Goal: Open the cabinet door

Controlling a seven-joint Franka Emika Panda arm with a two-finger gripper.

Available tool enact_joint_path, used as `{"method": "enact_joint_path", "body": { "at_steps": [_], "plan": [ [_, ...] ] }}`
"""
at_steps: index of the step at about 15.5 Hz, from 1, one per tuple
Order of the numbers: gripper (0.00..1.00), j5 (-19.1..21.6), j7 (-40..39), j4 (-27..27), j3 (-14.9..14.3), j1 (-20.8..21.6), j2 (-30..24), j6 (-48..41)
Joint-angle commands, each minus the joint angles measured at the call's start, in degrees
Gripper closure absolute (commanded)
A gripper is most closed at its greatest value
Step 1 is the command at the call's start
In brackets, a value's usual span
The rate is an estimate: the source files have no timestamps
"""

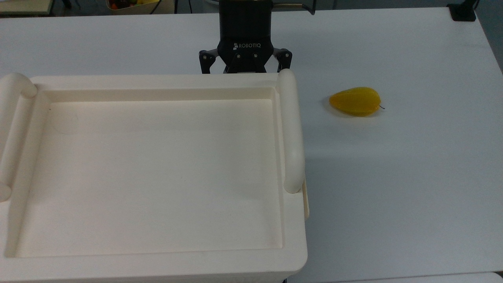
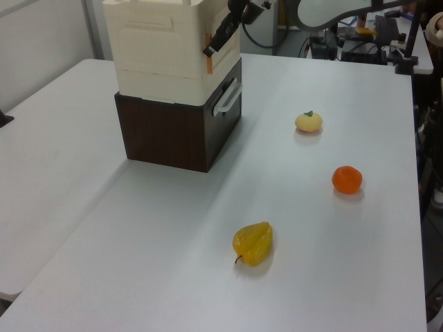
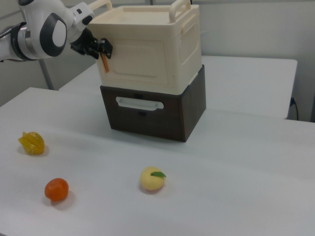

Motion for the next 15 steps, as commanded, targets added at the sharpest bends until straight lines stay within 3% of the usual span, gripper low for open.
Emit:
{"method": "enact_joint_path", "body": {
  "at_steps": [1, 5, 15],
  "plan": [
    [0.43, -1.1, 0.4, -0.8, -0.4, 0.5, -1.8, -4.8],
    [0.51, -0.9, 0.6, -0.7, -0.4, 0.6, -1.9, -7.4],
    [0.54, -0.6, 1.7, -0.4, -0.4, 0.6, -1.2, -3.9]
  ]
}}
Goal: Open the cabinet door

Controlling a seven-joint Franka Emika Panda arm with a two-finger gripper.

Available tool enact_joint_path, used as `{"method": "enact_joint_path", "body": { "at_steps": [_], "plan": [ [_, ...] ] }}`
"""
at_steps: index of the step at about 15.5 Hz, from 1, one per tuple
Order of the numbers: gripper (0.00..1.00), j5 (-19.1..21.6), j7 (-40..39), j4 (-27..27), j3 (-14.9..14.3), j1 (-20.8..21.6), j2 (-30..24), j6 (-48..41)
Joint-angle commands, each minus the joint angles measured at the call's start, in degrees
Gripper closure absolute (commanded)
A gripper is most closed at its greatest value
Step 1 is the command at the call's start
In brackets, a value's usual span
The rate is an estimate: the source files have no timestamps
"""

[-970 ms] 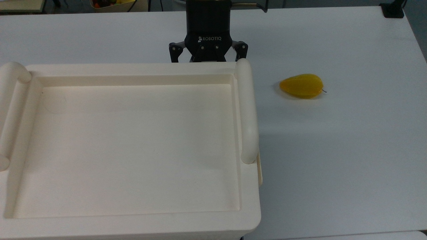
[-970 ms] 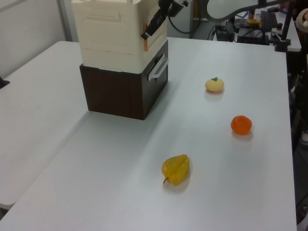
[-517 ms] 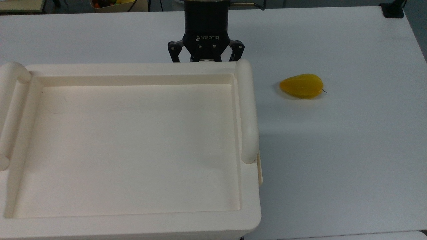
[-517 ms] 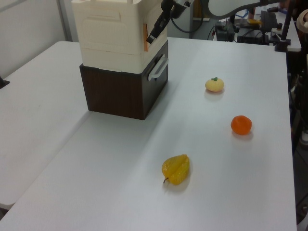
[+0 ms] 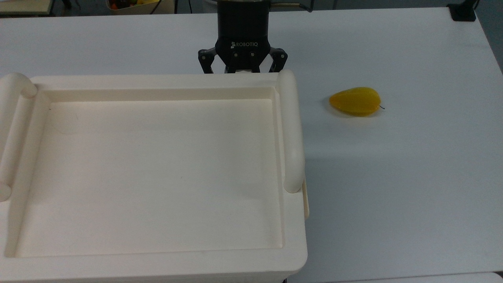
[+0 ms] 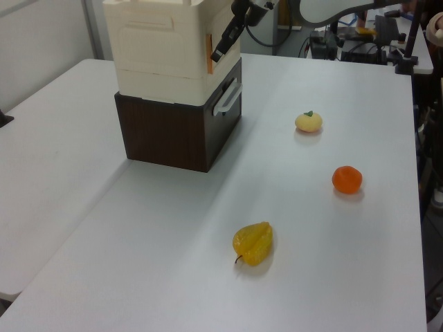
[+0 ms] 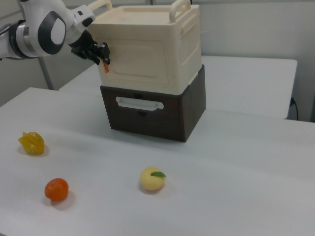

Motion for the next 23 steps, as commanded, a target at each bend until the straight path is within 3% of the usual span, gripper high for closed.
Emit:
{"method": "enact_joint_path", "body": {
  "at_steps": [1, 8, 13, 20, 23],
  "plan": [
    [0.54, -0.6, 1.3, -0.5, -0.4, 0.6, -0.4, 2.1],
    [0.54, -0.7, 1.3, -0.5, -0.4, 0.9, -0.1, 3.6],
    [0.68, -0.9, 2.0, -0.6, -0.3, 1.4, 0.4, 6.4],
    [0.69, -0.8, 2.0, -1.1, -0.3, 1.3, -0.1, 1.8],
    [0.78, -0.4, 2.1, -1.1, -0.3, 1.3, -0.4, -0.8]
  ]
}}
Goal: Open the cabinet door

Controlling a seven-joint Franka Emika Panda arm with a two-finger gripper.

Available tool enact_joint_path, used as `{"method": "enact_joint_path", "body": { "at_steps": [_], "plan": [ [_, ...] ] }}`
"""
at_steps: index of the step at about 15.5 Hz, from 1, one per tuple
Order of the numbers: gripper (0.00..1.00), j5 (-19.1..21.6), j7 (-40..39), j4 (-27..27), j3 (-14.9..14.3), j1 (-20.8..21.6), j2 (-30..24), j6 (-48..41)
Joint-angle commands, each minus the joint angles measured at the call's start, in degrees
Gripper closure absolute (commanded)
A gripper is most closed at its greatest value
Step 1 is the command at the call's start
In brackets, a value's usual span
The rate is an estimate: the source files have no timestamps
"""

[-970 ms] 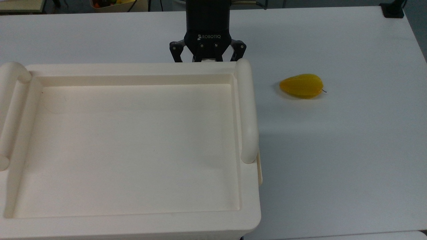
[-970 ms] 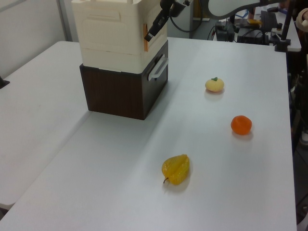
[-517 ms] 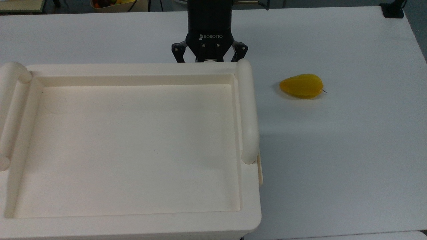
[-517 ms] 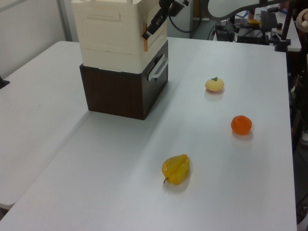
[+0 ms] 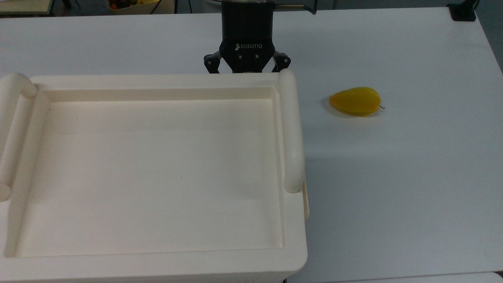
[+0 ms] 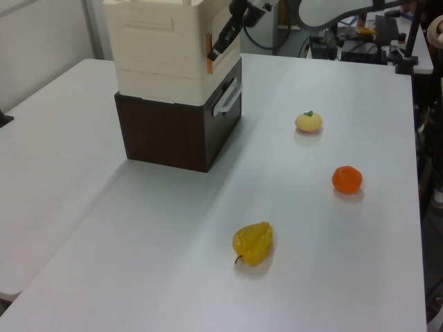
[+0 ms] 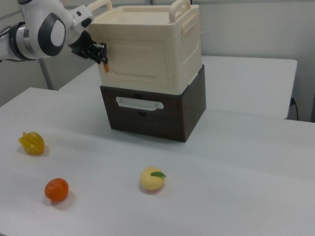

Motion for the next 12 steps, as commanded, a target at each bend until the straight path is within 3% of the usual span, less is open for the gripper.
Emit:
{"method": "enact_joint_path", "body": {
  "at_steps": [1, 5, 6, 7, 12],
  "plan": [
    [0.81, -0.1, 1.5, -0.7, -0.2, 0.7, -0.8, -2.9],
    [0.82, -0.1, 2.1, -0.7, -0.2, 0.7, -0.8, -2.4],
    [0.79, -0.1, 2.6, -0.6, -0.2, 0.7, -0.7, -2.1],
    [0.68, -0.1, 2.7, -0.5, -0.2, 0.7, -0.6, -2.0],
    [0.64, -0.8, 2.7, -0.2, -0.2, 0.7, -0.3, -1.8]
  ]
}}
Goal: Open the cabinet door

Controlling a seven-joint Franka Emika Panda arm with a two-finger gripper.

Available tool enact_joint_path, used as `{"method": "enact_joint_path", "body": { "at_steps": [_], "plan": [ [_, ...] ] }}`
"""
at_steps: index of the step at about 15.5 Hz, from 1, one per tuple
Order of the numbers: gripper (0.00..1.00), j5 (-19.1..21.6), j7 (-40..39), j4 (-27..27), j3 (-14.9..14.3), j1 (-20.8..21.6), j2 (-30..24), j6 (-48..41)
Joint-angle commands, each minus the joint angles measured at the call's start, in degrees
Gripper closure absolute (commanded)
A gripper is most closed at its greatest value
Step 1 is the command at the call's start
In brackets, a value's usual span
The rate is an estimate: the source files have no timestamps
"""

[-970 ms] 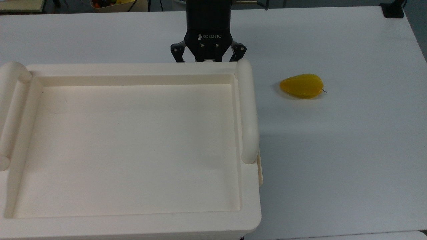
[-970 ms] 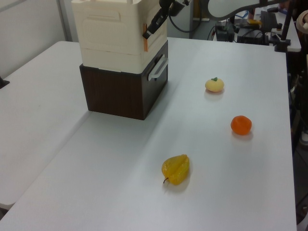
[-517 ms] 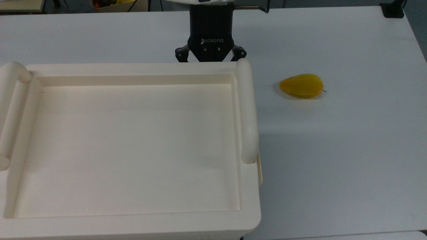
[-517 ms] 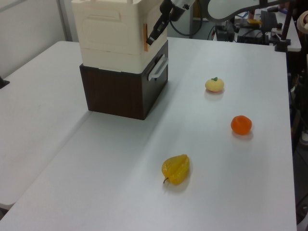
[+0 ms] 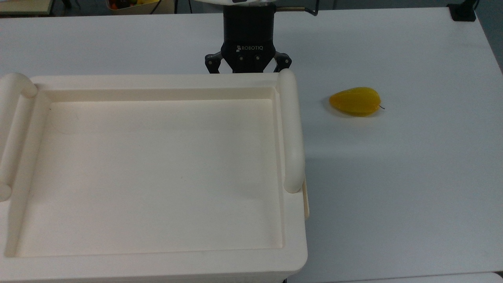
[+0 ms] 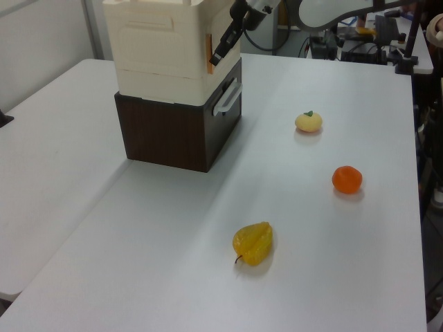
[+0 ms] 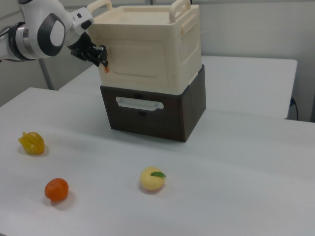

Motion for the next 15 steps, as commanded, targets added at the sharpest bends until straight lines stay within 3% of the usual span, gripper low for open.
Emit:
{"method": "enact_joint_path", "body": {
  "at_steps": [1, 8, 15],
  "plan": [
    [0.64, -0.8, 1.4, -0.1, -0.3, 0.5, -0.2, -0.1],
    [0.67, -0.8, 1.4, -0.4, -0.3, 0.6, 0.0, 5.3],
    [0.85, -0.8, 1.3, -1.2, -0.3, 0.5, -0.5, 3.4]
  ]
}}
